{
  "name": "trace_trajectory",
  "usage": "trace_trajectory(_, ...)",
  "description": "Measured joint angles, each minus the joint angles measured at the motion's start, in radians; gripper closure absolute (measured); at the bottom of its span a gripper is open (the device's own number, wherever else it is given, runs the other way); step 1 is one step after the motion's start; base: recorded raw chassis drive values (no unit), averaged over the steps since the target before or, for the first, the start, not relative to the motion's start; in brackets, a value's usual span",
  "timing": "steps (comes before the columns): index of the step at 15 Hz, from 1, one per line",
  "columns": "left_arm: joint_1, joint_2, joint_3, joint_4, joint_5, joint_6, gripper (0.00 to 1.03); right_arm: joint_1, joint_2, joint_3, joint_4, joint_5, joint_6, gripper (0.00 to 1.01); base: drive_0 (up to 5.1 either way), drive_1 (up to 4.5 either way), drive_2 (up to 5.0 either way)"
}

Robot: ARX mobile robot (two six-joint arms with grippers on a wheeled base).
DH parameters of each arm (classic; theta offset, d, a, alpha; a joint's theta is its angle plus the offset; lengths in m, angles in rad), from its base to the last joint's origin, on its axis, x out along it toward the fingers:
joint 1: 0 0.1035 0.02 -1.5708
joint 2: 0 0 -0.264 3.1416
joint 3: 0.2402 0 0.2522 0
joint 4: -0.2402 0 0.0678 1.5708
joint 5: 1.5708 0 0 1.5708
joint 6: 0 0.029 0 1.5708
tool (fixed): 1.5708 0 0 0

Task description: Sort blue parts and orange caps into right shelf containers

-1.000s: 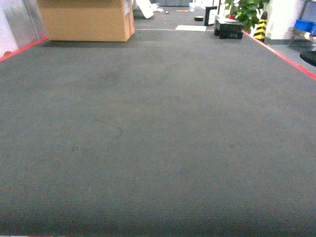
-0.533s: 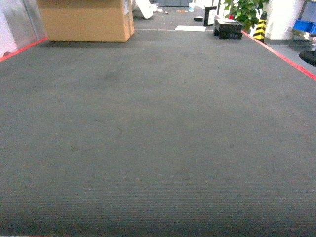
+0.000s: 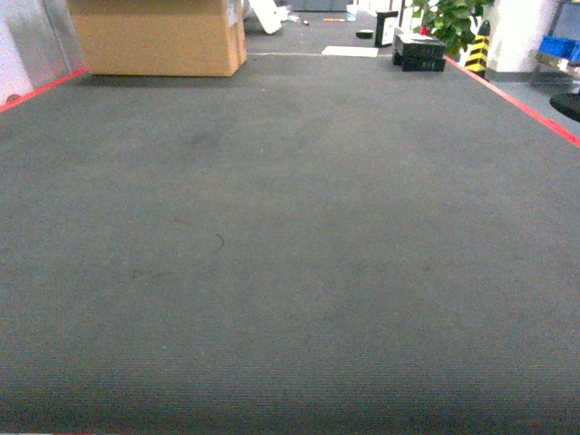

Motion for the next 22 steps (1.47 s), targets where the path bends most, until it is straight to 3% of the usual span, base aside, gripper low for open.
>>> trace_trajectory(3,0.027,-0.020,-0.009,-0.010,-0.004,-0.003,0.59,-0.042,-0.023,-0.007,-0.005,-0.007,0.002,0.59,0.0,0.00,0.0)
trace_trajectory(10,0.014,-0.061,-0.017,-0.024,0.018,-0.003,0.59,-0.034,-0.053,-0.024,-0.023,-0.028,0.006,0.59,0.0,0.00,0.0)
trace_trajectory(12,0.018,-0.168,-0.071,-0.078,0.015,-0.003,0.59,-0.035,-0.154,-0.073,-0.066,-0.026,0.007,0.59,0.0,0.00,0.0)
trace_trajectory(13,0.018,-0.204,-0.071,-0.105,0.014,-0.003,0.59,-0.035,-0.326,-0.072,-0.238,-0.026,0.007,0.59,0.0,0.00,0.0)
trace_trajectory(14,0.019,-0.362,-0.064,-0.269,0.013,-0.003,0.59,-0.035,-0.329,-0.072,-0.241,-0.026,0.007,0.59,0.0,0.00,0.0)
trace_trajectory(22,0.019,-0.363,-0.070,-0.278,0.014,-0.003,0.59,-0.035,-0.329,-0.072,-0.242,-0.026,0.007,0.59,0.0,0.00,0.0)
